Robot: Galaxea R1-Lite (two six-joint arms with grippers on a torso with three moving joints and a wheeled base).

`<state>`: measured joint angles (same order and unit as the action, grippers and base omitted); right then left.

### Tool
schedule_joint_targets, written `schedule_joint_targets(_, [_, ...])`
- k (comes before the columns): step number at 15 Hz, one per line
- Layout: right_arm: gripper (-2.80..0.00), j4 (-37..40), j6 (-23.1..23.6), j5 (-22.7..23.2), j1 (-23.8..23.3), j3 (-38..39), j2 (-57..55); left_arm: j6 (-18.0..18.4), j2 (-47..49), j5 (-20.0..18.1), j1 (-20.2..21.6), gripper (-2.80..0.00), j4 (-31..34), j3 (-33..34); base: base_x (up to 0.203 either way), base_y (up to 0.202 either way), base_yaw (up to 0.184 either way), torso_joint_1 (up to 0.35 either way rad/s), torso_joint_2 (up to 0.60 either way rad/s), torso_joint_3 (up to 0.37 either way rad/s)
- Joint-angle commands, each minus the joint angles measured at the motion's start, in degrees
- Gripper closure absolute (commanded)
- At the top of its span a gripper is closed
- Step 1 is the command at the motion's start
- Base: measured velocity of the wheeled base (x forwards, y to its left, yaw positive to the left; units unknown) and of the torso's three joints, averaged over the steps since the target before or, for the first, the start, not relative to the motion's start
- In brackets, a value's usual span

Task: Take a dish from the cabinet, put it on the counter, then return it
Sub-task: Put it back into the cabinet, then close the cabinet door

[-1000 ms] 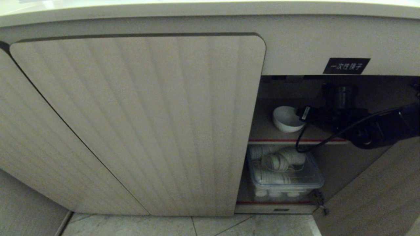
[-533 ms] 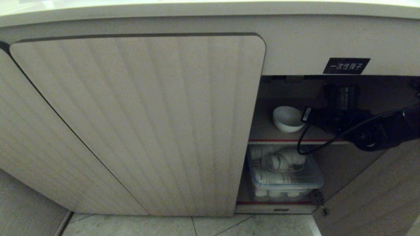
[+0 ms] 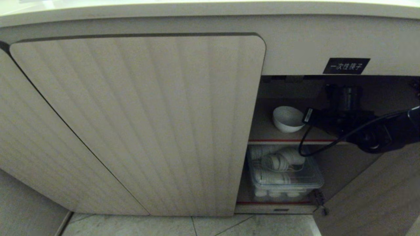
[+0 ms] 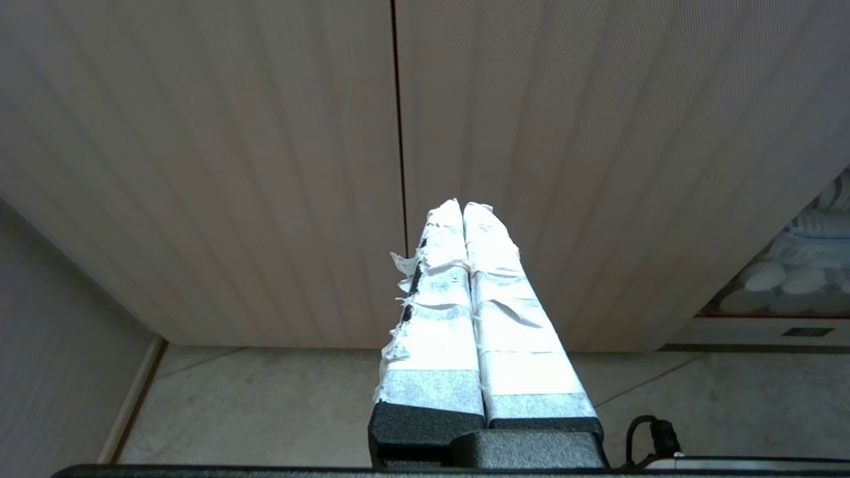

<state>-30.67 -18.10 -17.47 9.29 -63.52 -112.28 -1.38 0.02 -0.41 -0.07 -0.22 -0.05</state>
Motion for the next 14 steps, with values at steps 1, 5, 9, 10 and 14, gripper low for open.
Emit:
schedule_joint_targets(1, [0.00,-0.26,-0.09,-0.11,0.03,1.25,1.49,-0.03,-0.02,-0.02,0.04,0.00,-0.04,0.01,0.000,0.000,0.000,0.000,0.00,0.000])
schedule_joint_targets(5, [0.00,-1.54,-0.02,-0.11,0.29,6.58,4.52,-0.03,-0.02,-0.02,-0.01,0.00,-0.04,-0.04,0.000,0.000,0.000,0.000,0.00,0.000])
schedule_joint_targets(9, [0.00,-7.60,-0.03,-0.11,1.17,16.49,7.80,-0.03,-0.02,-0.02,-0.01,0.00,-0.04,0.00,0.000,0.000,0.000,0.000,0.00,0.000])
schedule_joint_targets(10, [0.00,-9.44,-0.03,-0.11,1.61,18.54,9.07,-0.03,-0.02,-0.02,-0.01,0.00,-0.04,0.04,0.000,0.000,0.000,0.000,0.00,0.000])
schedule_joint_targets(14, [0.00,-11.14,0.00,-0.14,2.20,25.46,13.87,-0.03,-0.02,-0.02,0.07,0.00,-0.04,-0.04,0.000,0.000,0.000,0.000,0.00,0.000])
